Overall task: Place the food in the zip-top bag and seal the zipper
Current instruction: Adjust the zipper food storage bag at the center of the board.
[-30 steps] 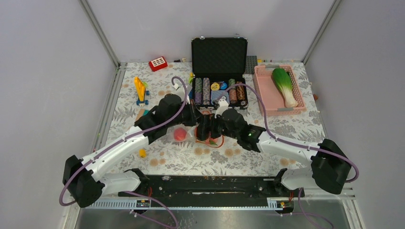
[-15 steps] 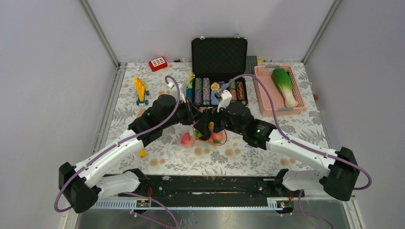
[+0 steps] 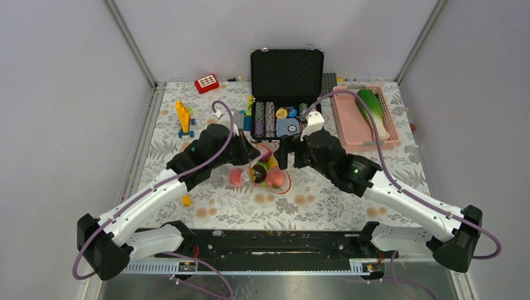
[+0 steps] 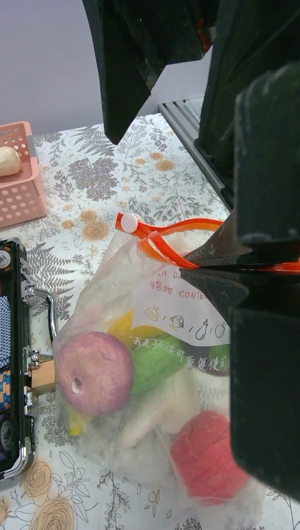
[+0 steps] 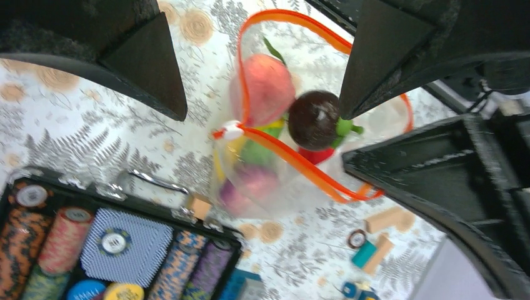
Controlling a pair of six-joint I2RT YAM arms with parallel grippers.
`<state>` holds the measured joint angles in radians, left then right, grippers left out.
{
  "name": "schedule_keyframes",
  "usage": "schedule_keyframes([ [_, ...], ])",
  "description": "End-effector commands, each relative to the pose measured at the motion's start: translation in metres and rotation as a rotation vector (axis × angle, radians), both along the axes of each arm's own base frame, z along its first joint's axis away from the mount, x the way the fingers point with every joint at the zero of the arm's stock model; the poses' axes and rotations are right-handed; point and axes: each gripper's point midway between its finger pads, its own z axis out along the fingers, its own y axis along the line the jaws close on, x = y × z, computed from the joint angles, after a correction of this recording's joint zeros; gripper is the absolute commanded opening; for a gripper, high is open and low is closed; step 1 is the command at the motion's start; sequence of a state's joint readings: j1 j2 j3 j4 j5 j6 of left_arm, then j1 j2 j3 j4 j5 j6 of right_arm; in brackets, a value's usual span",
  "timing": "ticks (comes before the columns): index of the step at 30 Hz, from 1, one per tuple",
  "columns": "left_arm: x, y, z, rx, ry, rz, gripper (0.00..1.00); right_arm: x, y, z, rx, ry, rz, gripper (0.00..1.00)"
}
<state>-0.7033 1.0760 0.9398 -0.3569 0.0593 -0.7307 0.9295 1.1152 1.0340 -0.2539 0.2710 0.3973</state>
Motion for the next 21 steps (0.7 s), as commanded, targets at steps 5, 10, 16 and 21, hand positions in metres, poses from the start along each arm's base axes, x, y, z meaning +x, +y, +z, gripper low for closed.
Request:
schedule_keyframes([
  [5, 0.006, -0.001, 0.023, -0.037, -0.053, 0.010, 0.00, -0.010, -0.016, -0.058, -0.080, 0.143, -0.072, 0.97],
  [10, 0.005, -0.003, 0.020, -0.036, -0.044, 0.000, 0.00, -0.021, 0.002, -0.092, -0.034, 0.240, -0.029, 0.88],
  [16, 0.004, -0.002, 0.019, -0.036, -0.040, 0.000, 0.00, -0.016, -0.005, -0.121, -0.089, 0.297, -0.108, 0.65],
  [21, 0.005, -0.002, 0.018, -0.032, -0.040, 0.003, 0.00, -0.015, 0.002, -0.110, -0.034, 0.285, -0.099, 0.14],
])
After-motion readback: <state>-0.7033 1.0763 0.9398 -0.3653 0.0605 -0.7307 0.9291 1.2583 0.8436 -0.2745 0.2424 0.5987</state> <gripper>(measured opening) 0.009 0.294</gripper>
